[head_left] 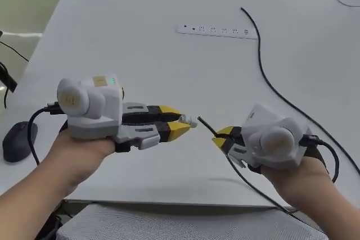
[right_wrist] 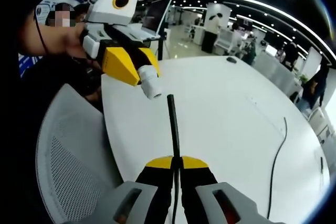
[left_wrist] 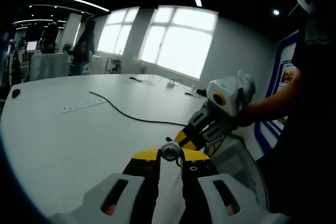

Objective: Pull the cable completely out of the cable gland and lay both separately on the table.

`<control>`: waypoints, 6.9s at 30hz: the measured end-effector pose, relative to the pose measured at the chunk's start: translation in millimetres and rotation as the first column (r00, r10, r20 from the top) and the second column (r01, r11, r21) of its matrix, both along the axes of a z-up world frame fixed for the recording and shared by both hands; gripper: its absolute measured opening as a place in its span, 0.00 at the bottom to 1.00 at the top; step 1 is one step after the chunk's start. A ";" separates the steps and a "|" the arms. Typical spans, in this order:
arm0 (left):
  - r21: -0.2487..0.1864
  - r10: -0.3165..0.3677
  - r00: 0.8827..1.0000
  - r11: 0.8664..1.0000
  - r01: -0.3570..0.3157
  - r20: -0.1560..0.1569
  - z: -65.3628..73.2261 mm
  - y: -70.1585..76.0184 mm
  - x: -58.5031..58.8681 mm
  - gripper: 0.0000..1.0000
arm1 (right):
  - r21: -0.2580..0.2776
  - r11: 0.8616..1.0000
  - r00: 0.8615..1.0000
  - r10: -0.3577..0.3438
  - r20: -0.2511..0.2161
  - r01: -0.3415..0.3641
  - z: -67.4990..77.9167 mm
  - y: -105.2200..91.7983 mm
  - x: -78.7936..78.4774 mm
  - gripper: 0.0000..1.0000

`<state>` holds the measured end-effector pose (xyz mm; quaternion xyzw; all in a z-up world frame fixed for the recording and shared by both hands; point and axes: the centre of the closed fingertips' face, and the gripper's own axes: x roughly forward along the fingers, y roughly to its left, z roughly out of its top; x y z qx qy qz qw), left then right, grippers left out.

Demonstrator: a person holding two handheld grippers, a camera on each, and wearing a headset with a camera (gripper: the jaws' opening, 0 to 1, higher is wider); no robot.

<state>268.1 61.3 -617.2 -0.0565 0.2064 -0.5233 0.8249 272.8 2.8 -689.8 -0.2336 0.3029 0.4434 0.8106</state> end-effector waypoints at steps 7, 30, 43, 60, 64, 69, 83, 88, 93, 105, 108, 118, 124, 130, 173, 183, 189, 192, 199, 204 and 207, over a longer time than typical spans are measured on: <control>0.002 0.009 1.000 1.000 -0.009 -0.010 -3.9 3.8 -1.2 0.15 | 0.003 1.000 1.000 -0.014 0.003 0.014 2.9 -3.5 5.1 0.00; 0.000 0.022 1.000 1.000 -0.022 -0.001 -15.7 11.5 -1.3 0.15 | -0.013 1.000 1.000 -0.002 -0.004 0.002 15.0 13.2 19.8 0.00; -0.009 0.042 0.999 0.999 -0.042 -0.016 -28.0 20.4 -3.5 0.15 | -0.032 0.999 0.999 0.031 0.010 -0.030 23.5 36.6 33.2 0.00; -0.015 0.075 0.997 0.997 -0.075 -0.030 -50.4 41.7 -9.2 0.15 | -0.059 0.994 0.996 0.091 0.025 -0.090 20.7 70.1 55.3 0.00; -0.012 0.083 0.996 0.996 -0.084 -0.042 -57.8 47.6 -11.5 0.15 | -0.065 0.992 0.994 0.110 0.023 -0.108 18.2 79.9 57.2 0.00; -0.008 0.087 0.995 0.996 -0.088 -0.047 -64.8 53.0 -13.9 0.15 | -0.080 0.986 0.989 0.150 0.017 -0.148 9.9 95.8 60.4 0.00; 0.005 0.082 0.994 0.997 -0.082 -0.067 -88.5 59.6 -15.6 0.15 | -0.135 0.964 0.972 0.235 0.017 -0.230 -15.0 125.7 70.8 0.00; 0.012 0.089 0.993 0.996 -0.088 -0.081 -99.0 66.6 -15.2 0.15 | -0.150 0.951 0.962 0.274 0.003 -0.271 -31.0 141.5 74.3 0.00; 0.033 0.094 0.991 0.995 -0.091 -0.093 -115.7 72.5 -14.4 0.15 | -0.134 0.952 0.961 0.272 -0.040 -0.275 -51.8 156.0 80.6 0.00; 0.055 0.137 0.984 0.990 -0.131 -0.113 -150.4 84.1 -10.5 0.15 | -0.154 0.919 0.931 0.348 -0.113 -0.362 -97.0 181.0 73.8 0.00; 0.061 0.151 0.981 0.988 -0.144 -0.119 -160.2 86.7 -9.0 0.15 | -0.130 0.919 0.924 0.354 -0.141 -0.372 -102.2 184.9 67.9 0.00; 0.067 0.180 0.973 0.983 -0.172 -0.145 -178.6 90.2 -3.6 0.15 | -0.134 0.900 0.906 0.395 -0.154 -0.415 -115.9 188.2 53.0 0.00; 0.073 0.190 0.971 0.981 -0.181 -0.142 -181.6 92.0 -2.9 0.15 | -0.128 0.900 0.905 0.398 -0.152 -0.417 -118.8 188.9 52.5 0.00; 0.103 0.181 0.974 0.980 -0.168 -0.135 -188.9 91.1 -6.0 0.16 | -0.132 0.892 0.899 0.412 -0.150 -0.432 -122.9 189.6 48.6 0.00; 0.154 0.213 0.970 0.969 -0.194 -0.118 -188.2 94.7 -8.0 0.23 | -0.115 0.925 0.931 0.354 -0.084 -0.362 -91.6 171.7 62.1 0.31; 0.161 0.248 0.964 0.960 -0.230 -0.100 -167.5 105.6 -13.6 0.32 | -0.007 0.962 0.960 0.270 -0.070 -0.272 -50.9 136.3 64.2 0.51; 0.136 0.258 0.960 0.960 -0.243 -0.110 -145.8 108.6 -19.9 0.34 | 0.063 0.973 0.972 0.225 -0.071 -0.221 -29.7 114.4 55.6 0.60; 0.130 0.256 0.960 0.962 -0.241 -0.113 -134.7 107.8 -23.6 0.37 | 0.109 0.976 0.978 0.195 -0.071 -0.187 -17.0 104.3 50.2 0.62; 0.123 0.251 0.961 0.964 -0.237 -0.117 -116.9 105.0 -34.8 0.44 | 0.169 0.979 0.990 0.128 -0.058 -0.116 7.0 70.3 39.5 0.66; 0.104 0.250 0.961 0.966 -0.238 -0.121 -103.9 102.3 -45.9 0.47 | 0.253 0.967 0.996 0.046 -0.075 -0.026 25.1 38.9 29.8 0.70; 0.089 0.256 0.958 0.965 -0.246 -0.130 -98.3 101.0 -51.8 0.49 | 0.272 0.962 0.996 0.015 -0.083 0.008 30.6 19.7 24.4 0.71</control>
